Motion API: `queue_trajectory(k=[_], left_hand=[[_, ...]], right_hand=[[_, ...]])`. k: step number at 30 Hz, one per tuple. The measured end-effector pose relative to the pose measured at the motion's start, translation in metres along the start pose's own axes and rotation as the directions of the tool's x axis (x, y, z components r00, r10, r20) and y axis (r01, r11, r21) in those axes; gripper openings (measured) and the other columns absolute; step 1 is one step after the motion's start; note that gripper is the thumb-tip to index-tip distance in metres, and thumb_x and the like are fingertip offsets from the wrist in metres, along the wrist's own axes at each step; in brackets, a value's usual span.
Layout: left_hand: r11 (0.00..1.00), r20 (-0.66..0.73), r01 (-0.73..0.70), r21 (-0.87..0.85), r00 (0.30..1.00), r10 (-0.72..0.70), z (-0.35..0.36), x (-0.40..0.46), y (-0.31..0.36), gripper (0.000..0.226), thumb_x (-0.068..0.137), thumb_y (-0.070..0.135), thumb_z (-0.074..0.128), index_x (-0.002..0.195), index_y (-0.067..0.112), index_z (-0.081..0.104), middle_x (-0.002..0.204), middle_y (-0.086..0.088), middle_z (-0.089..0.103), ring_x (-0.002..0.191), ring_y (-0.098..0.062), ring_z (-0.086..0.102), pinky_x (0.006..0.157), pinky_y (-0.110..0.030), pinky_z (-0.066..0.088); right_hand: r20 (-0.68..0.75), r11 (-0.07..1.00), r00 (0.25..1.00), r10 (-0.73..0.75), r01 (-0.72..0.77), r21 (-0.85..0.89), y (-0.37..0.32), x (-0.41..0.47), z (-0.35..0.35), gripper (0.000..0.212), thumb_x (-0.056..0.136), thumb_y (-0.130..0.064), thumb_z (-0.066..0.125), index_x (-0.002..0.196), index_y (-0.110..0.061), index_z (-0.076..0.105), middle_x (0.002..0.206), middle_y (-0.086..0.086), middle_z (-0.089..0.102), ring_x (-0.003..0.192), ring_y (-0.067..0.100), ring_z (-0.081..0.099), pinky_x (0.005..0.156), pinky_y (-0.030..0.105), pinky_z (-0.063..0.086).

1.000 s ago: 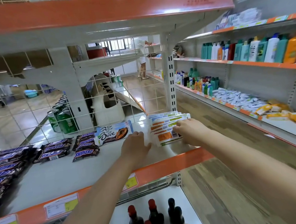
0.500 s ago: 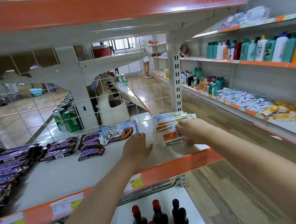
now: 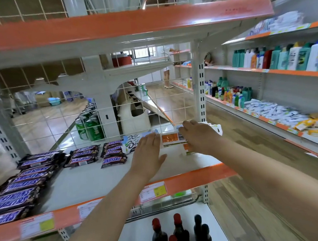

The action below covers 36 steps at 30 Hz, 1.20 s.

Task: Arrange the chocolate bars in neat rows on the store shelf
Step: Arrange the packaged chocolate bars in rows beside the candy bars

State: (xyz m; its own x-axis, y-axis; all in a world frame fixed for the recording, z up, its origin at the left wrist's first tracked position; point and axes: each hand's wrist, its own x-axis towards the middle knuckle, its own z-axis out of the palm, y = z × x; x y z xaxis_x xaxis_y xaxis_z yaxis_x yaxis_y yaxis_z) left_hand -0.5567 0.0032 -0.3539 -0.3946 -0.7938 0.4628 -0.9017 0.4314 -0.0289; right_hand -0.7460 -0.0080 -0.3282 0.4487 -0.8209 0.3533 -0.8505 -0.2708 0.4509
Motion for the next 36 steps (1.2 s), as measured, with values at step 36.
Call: queue_trajectory(k=[36], left_hand=[[0.999, -0.199, 0.005, 0.045, 0.980, 0.004, -0.011, -0.044, -0.066, 0.052, 0.053, 0.016, 0.090, 0.097, 0.000, 0.068, 0.093, -0.014, 0.070, 0.082, -0.033, 0.067, 0.074, -0.040, 0.055]], right_hand=[[0.437, 0.039, 0.860, 0.264, -0.462, 0.886, -0.044, 0.019, -0.036, 0.013, 0.087, -0.020, 0.066, 0.085, -0.009, 0.061, 0.073, 0.002, 0.055, 0.069, 0.013, 0.053, 0.066, 0.021, 0.048]])
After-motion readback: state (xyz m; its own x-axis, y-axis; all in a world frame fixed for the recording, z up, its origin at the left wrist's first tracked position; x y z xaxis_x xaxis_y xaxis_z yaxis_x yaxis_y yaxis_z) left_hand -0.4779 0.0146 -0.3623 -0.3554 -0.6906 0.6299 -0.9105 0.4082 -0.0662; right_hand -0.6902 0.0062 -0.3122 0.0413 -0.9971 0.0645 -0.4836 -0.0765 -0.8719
